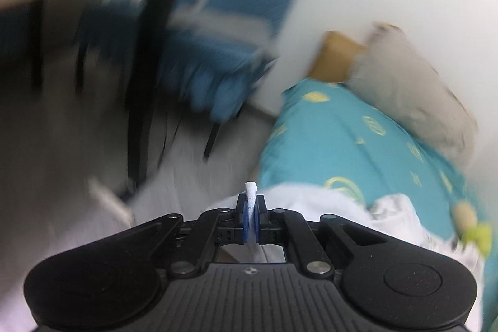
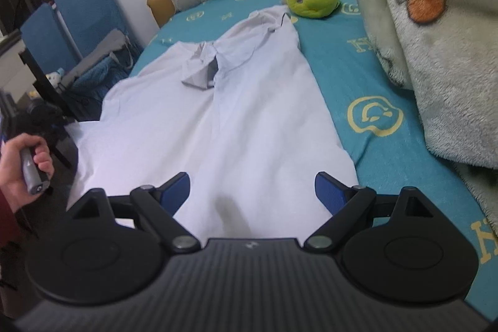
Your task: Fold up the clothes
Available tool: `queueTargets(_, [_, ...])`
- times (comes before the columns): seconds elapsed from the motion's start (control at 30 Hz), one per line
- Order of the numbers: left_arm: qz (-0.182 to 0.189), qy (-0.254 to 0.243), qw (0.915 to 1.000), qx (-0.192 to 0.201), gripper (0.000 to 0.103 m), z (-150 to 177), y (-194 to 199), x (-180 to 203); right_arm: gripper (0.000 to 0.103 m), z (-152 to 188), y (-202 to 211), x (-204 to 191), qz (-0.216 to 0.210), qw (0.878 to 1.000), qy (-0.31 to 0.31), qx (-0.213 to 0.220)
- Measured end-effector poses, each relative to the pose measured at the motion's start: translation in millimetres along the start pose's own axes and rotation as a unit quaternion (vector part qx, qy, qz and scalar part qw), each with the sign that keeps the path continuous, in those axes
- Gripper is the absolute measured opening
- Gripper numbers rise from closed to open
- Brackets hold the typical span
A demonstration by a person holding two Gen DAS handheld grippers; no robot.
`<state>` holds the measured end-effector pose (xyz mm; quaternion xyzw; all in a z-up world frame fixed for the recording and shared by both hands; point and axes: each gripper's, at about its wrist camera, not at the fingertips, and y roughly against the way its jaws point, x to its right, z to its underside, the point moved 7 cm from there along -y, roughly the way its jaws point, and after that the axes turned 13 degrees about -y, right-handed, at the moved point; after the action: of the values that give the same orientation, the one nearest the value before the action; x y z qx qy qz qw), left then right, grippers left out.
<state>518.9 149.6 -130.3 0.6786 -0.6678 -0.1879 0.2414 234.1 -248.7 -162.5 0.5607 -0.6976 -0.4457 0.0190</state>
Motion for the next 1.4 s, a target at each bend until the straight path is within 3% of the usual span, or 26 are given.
queueTargets(0.07, [-0.001, -0.077, 0.9965, 0.032, 0.004, -23, 21, 37, 0.089, -3, 7, 1, -0.005, 1.0, -0.01, 0.006])
queueTargets(0.13, [0.011, -0.149, 0.9871, 0.058, 0.004, -37, 41, 82, 0.089, -6, 14, 4, -0.006, 1.0, -0.02, 0.012])
queueTargets(0.23, [0.047, -0.246, 0.965, 0.079, 0.004, -41, 64, 160, 0.089, -12, 22, 10, -0.006, 0.999, -0.039, 0.022])
queueTargets(0.33, [0.086, -0.312, 0.9427, 0.081, 0.004, -27, 74, 236, 0.089, -20, 29, 19, -0.003, 0.998, -0.056, 0.037])
queueTargets(0.47, [0.109, -0.348, 0.9293, 0.055, 0.004, 13, 56, 309, 0.089, -28, 34, 34, 0.002, 0.995, -0.086, 0.054])
queueTargets(0.57, [0.115, -0.353, 0.9282, 0.028, 0.006, 47, 34, 336, 0.089, -33, 32, 46, 0.009, 0.993, -0.104, 0.059])
queueTargets(0.6, [0.118, -0.35, 0.929, 0.02, 0.013, 57, 28, 341, 0.089, -34, 30, 48, 0.011, 0.993, -0.106, 0.061])
queueTargets(0.67, [0.127, -0.34, 0.9317, 0.008, 0.038, 70, 22, 341, 0.089, -35, 26, 52, 0.012, 0.992, -0.108, 0.061])
queueTargets(0.7, [0.131, -0.336, 0.9329, 0.003, 0.062, 75, 20, 340, 0.089, -35, 24, 52, 0.011, 0.992, -0.107, 0.06])
queueTargets(0.73, [0.13, -0.332, 0.9343, 0.01, 0.077, 79, 28, 337, 0.089, -35, 21, 52, 0.01, 0.993, -0.106, 0.058])
queueTargets(0.8, [0.136, -0.315, 0.9389, 0.022, 0.089, 77, 48, 327, 0.089, -35, 17, 51, 0.007, 0.993, -0.101, 0.055])
queueTargets(0.93, [0.164, -0.268, 0.9487, 0.037, 0.096, 69, 103, 297, 0.088, -35, 18, 44, -0.002, 0.994, -0.086, 0.06])
queueTargets(1.07, [0.147, -0.233, 0.9596, 0.057, 0.1, 71, 181, 257, 0.088, -36, 26, 38, -0.012, 0.995, -0.073, 0.073])
queueTargets(1.2, [0.116, -0.255, 0.9557, 0.09, 0.102, 82, 262, 231, 0.088, -36, 39, 28, -0.026, 0.994, -0.051, 0.088])
queueTargets(1.4, [0.093, -0.27, 0.9485, 0.137, 0.103, 118, 328, 198, 0.088, -27, 62, 7, -0.05, 0.994, -0.005, 0.1])
